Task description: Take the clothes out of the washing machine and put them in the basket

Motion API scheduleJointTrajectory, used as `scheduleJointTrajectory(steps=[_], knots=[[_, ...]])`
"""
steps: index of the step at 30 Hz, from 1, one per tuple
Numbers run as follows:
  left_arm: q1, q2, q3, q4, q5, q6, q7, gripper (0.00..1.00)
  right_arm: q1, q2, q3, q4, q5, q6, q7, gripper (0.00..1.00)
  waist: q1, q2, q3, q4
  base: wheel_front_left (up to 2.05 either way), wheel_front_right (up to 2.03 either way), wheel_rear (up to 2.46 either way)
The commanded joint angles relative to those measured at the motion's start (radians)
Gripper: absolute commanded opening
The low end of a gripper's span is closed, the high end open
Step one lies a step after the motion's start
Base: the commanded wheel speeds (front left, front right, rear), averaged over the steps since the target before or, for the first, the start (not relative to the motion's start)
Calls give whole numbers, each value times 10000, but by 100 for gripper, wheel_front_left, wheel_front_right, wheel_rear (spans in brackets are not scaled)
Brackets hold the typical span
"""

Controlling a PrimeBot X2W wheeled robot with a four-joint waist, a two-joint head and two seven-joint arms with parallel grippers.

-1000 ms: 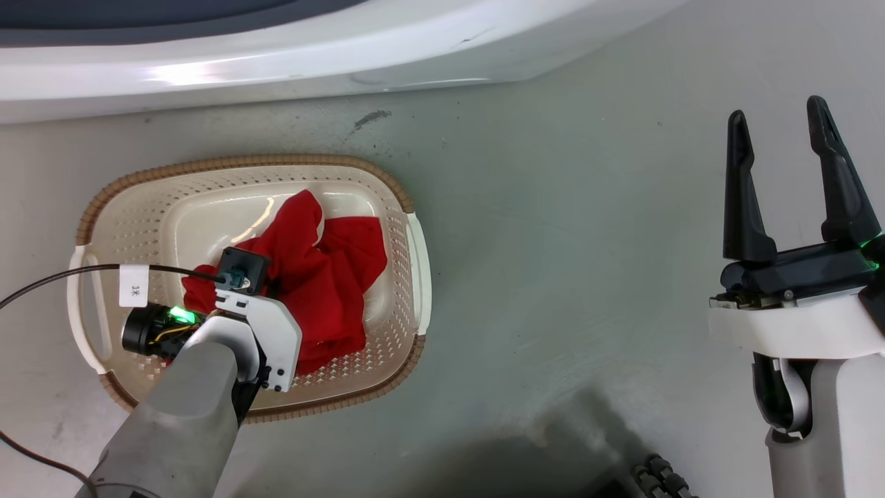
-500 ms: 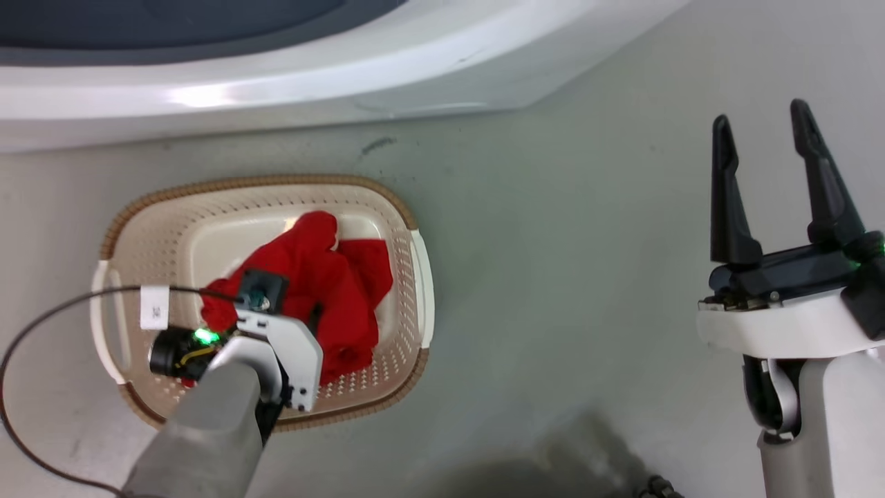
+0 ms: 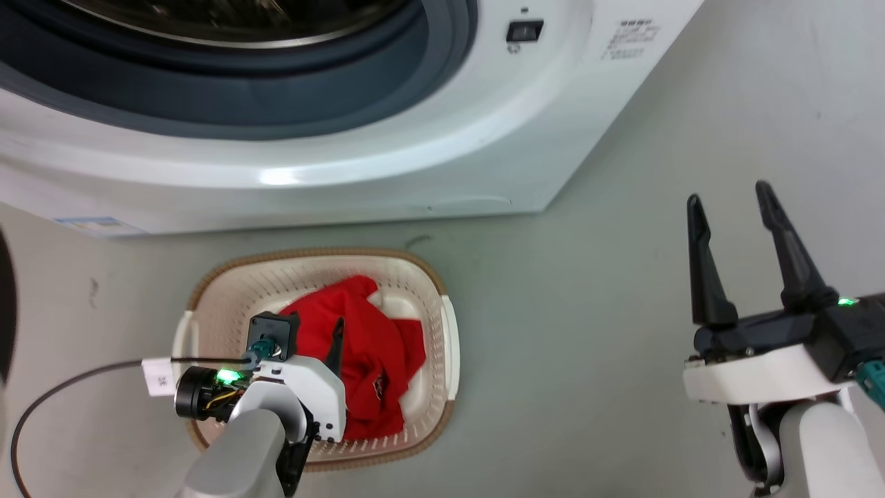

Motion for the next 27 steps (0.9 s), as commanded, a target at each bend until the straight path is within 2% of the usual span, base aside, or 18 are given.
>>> scheduleJointTrajectory(steps=[1, 5, 14, 18, 27], knots=[[233, 6, 200, -332, 144, 94, -25, 100, 179, 7, 3, 46, -87, -7, -23, 100, 1, 0, -611, 259, 0, 0, 0], [1110, -7, 1137, -1789, 766, 345, -25, 100, 541, 7, -17, 117, -84, -7, -23, 100, 1, 0, -1204, 422, 0, 0, 0], [2835, -551, 3187, -4724, 2292, 622, -26, 100, 1236, 9, 7, 259, -87, -7, -23, 100, 1, 0, -2368, 762, 0, 0, 0], [3480, -840, 4027, -5881, 2868, 611, -26, 100, 1432, 9, 13, 175, 27, -7, -23, 100, 1, 0, -2740, 829, 0, 0, 0], [4716, -1361, 5202, -8105, 3842, 472, -27, 100, 1867, 9, -37, -65, 195, -7, -23, 100, 1, 0, -3462, 830, 0, 0, 0]])
